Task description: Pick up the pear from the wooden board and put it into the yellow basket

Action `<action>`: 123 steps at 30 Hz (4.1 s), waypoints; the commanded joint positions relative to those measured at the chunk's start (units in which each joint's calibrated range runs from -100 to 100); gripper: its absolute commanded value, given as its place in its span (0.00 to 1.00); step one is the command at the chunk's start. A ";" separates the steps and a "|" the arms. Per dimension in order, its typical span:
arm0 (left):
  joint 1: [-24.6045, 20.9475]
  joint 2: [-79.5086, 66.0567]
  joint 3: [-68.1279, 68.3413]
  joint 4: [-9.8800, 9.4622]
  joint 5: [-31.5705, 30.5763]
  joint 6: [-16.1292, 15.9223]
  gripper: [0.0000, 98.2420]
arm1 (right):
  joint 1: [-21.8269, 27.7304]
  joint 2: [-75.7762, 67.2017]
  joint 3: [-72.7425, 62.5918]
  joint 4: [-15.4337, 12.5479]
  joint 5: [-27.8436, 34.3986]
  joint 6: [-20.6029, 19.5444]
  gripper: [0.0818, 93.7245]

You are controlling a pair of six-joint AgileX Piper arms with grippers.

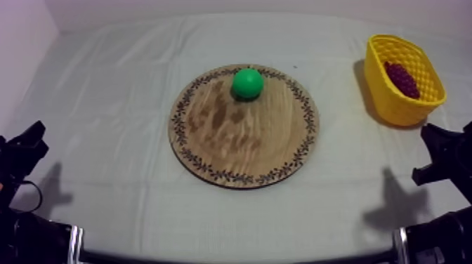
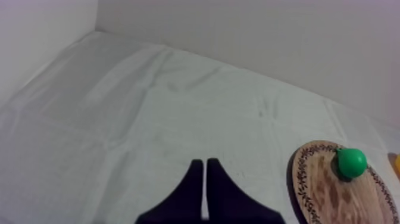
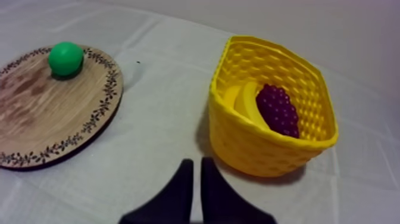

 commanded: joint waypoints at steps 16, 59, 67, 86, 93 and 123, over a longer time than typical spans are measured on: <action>0.00 0.00 0.00 0.00 -0.01 0.01 0.00 | -1.11 20.90 -25.29 -0.40 0.95 1.96 0.00; 0.00 0.00 0.00 0.00 -0.01 0.06 0.00 | -18.49 90.03 -92.53 -0.31 28.69 10.35 0.00; 0.00 0.00 0.00 0.00 -0.01 0.06 0.00 | -20.59 93.06 -95.95 2.68 35.94 7.53 0.04; 0.00 0.00 0.00 0.00 -0.01 0.06 0.00 | -19.93 95.15 -95.84 4.09 43.90 4.20 0.73; 0.00 0.00 0.00 0.00 -0.01 0.06 0.00 | -20.79 95.73 -93.56 4.71 44.06 3.76 0.80; 0.00 0.00 0.00 0.00 -0.01 0.06 0.00 | -25.31 122.11 -103.19 1.47 36.83 4.36 0.83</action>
